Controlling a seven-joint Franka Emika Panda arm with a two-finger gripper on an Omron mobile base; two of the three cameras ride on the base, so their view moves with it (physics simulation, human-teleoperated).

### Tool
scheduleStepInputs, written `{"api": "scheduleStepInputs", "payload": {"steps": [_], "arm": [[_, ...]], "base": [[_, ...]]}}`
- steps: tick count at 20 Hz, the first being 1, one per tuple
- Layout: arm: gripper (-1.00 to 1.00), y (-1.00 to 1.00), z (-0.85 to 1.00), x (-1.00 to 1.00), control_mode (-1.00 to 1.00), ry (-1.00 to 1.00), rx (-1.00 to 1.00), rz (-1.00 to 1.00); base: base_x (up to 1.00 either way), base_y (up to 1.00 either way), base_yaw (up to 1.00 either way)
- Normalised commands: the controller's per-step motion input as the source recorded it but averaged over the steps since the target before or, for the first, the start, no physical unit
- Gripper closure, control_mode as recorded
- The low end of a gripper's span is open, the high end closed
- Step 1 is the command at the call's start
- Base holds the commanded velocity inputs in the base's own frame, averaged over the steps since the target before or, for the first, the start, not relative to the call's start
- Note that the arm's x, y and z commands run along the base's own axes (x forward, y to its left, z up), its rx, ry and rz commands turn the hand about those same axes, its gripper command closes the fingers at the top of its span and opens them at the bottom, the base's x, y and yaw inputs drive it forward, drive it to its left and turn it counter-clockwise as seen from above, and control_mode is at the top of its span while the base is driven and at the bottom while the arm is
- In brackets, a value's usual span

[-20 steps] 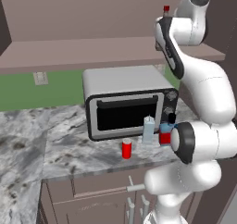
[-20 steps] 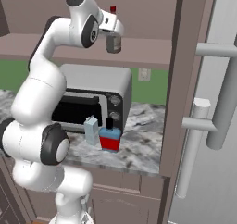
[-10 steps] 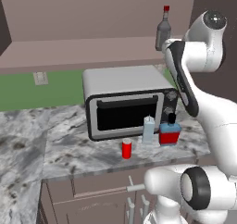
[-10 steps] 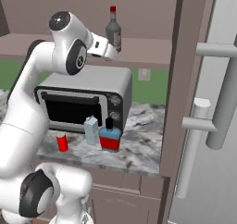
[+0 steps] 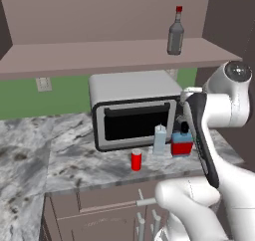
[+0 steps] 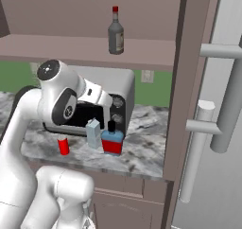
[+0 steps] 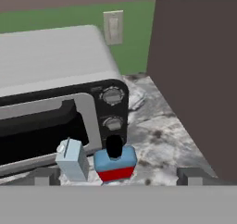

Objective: Sort all alcoholic drinks to one cabinet, and non-alcoholic drinks to the other.

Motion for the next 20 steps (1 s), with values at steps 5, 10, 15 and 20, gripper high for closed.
{"api": "scheduleStepInputs", "payload": {"steps": [5,10,15,20], "arm": [[-1.00,0.00,-0.94,-0.12,-1.00,0.26,0.00,0.00],[-1.00,0.00,-0.75,0.08,-1.00,0.15,0.00,0.00],[-1.00,-0.01,-0.42,0.10,-1.00,0.04,0.00,0.00],[-1.00,-0.11,-0.08,0.21,-1.00,0.00,0.00,0.00]], "base": [[0.00,0.00,0.00],[0.00,0.00,0.00],[0.00,0.00,0.00],[0.00,0.00,0.00]]}}
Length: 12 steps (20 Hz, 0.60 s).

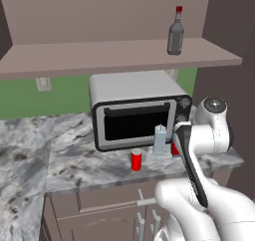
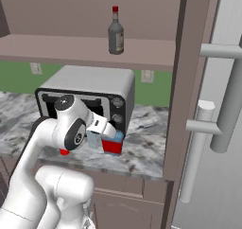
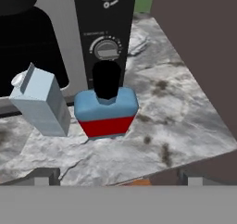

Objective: Sort all alcoholic drinks to one cabinet, and non-alcoholic drinks to the other.

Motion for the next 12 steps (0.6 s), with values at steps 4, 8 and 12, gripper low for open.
{"api": "scheduleStepInputs", "payload": {"steps": [4,8,12], "arm": [[-1.00,-0.16,-0.15,0.24,-1.00,0.00,0.00,0.00],[-1.00,-0.11,-0.15,0.29,-1.00,0.00,0.00,0.00],[-1.00,0.00,-0.25,0.30,-1.00,0.00,0.00,0.00]], "base": [[0.00,0.00,0.00],[0.00,0.00,0.00],[0.00,0.00,0.00]]}}
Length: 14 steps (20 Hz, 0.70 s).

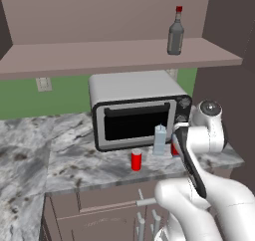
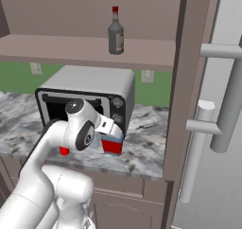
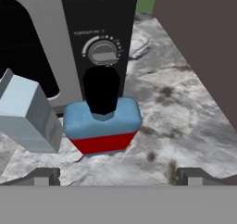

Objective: Sort all alcoholic drinks to one cabinet, and non-alcoholic drinks to the other.

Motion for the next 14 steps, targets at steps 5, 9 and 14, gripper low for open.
{"api": "scheduleStepInputs", "payload": {"steps": [5,9,14], "arm": [[-1.00,0.00,-0.17,0.29,-1.00,0.00,0.00,0.01],[-1.00,0.00,-0.03,0.27,-1.00,0.00,0.00,0.01],[-1.00,0.00,0.00,0.25,-1.00,0.00,0.00,0.00]], "base": [[0.00,0.00,0.00],[0.00,0.00,0.00],[0.00,0.00,0.00]]}}
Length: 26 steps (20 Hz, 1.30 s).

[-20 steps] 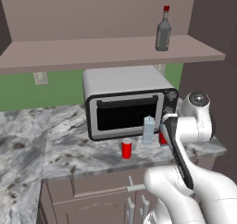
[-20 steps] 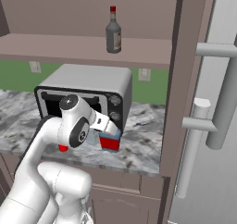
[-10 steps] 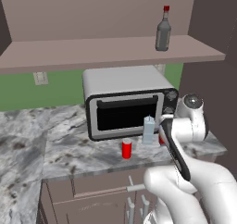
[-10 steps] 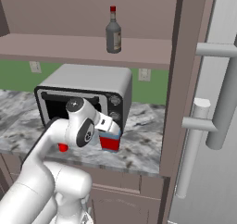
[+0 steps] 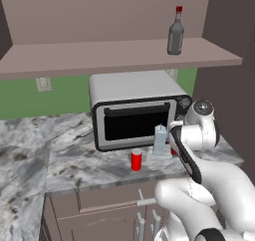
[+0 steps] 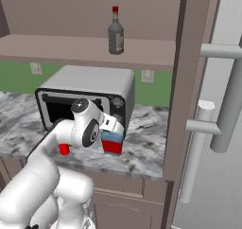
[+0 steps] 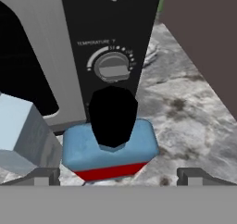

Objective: Sort all alcoholic drinks to one cabinet, and non-alcoholic drinks to the other.

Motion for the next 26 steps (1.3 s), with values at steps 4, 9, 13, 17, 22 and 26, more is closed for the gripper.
{"api": "scheduleStepInputs", "payload": {"steps": [4,9,13,17,22,26], "arm": [[-1.00,0.00,-0.11,0.25,-1.00,0.00,0.00,0.00],[-1.00,-0.01,-0.20,0.23,-1.00,0.00,0.00,0.00],[-1.00,-0.02,-0.23,0.18,-1.00,0.00,0.00,0.00],[-1.00,-0.05,-0.20,0.17,-1.00,0.00,0.00,0.00],[-1.00,-0.11,-0.09,0.17,-1.00,0.00,0.00,0.00],[-1.00,-0.15,-0.01,0.11,-1.00,0.00,0.00,0.00]], "base": [[0.00,0.00,0.00],[0.00,0.00,0.00],[0.00,0.00,0.00],[0.00,0.00,0.00],[0.00,0.00,0.00],[0.00,0.00,0.00]]}}
